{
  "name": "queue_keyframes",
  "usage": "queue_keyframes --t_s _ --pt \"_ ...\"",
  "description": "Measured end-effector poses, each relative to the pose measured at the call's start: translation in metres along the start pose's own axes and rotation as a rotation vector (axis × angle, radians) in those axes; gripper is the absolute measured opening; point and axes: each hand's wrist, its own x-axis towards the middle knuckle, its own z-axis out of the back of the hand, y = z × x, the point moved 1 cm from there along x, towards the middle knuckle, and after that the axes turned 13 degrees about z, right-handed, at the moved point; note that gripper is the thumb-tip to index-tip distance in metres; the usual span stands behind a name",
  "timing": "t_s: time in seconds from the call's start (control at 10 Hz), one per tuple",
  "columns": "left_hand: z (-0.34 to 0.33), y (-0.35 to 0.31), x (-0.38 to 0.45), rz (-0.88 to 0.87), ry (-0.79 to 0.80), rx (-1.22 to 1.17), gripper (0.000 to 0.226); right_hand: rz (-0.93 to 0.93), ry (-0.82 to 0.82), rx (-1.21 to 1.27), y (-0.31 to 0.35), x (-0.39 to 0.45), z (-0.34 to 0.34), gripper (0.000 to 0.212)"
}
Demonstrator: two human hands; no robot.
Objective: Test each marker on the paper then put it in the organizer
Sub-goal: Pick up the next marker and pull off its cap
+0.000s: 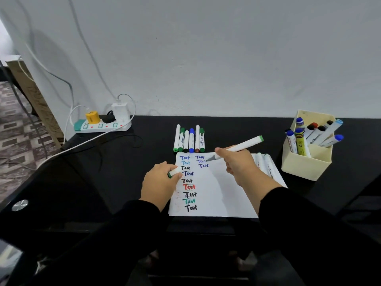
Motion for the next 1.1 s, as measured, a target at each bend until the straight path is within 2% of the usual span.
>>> queue_keyframes --t_s 0.1,0.2,0.3,0.4,0.5,0.9,1.1 --pt "-0.006 0.008 0.004 0.008 0.036 0.157 0.037 0.025 -0.002 -0.024 -0.006 0.004 -0.005 0.014" --pt "-0.011 0.014 0.006 -0.002 0.038 0.154 0.037 0.135 0.07 -0.099 -0.012 0.008 -0.014 0.016" --pt "-0.012 0.015 0.007 -0.002 0.032 0.167 0.038 0.207 0.067 -0.183 -0.018 0.011 -0.019 0.025" --pt "-0.012 0.015 0.008 0.006 0.03 0.144 0.036 0.21 0.024 -0.194 -0.025 0.013 -0.022 0.036" --pt "-0.011 0.016 0.008 0.02 0.027 0.083 0.031 0.212 0.027 -0.179 -0.034 0.011 -0.023 0.039" --pt "-0.014 0.015 0.008 0.023 0.01 0.175 0.038 0.295 0.078 -0.286 -0.037 0.007 -0.025 0.038" --pt "-0.014 0.015 0.007 0.026 0.008 0.177 0.038 0.292 0.026 -0.261 -0.035 0.007 -0.022 0.037"
